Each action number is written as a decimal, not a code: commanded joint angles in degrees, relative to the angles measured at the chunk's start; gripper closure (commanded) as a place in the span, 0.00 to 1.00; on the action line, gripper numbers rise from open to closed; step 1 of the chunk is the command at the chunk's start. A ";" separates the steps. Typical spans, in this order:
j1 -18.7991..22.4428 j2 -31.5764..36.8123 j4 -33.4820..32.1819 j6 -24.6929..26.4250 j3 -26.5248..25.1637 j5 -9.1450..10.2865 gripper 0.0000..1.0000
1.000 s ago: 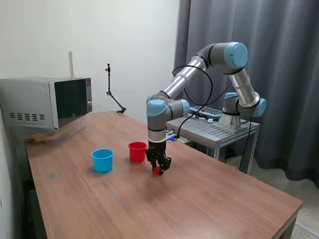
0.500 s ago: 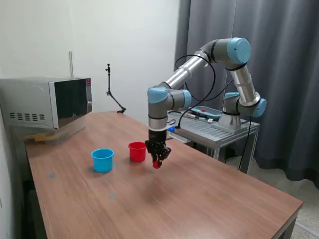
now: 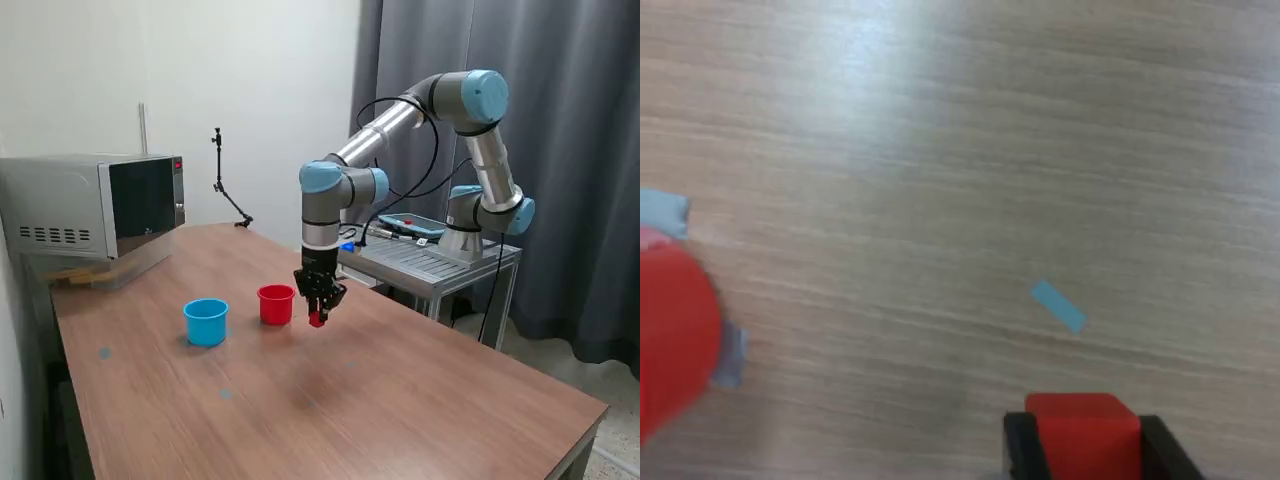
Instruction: Place red objects in the red bin, and blue objects in the blue bin.
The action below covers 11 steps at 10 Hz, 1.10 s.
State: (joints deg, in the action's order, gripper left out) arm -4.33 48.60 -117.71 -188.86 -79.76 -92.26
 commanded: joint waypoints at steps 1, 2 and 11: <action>-1.89 1.49 0.02 1.21 -0.13 -0.29 1.00; -3.21 1.84 0.02 2.17 -0.22 -0.29 1.00; -9.20 3.96 1.24 5.96 -1.36 -6.18 1.00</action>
State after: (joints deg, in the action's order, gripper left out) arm -12.88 52.50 -117.26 -183.23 -80.59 -98.31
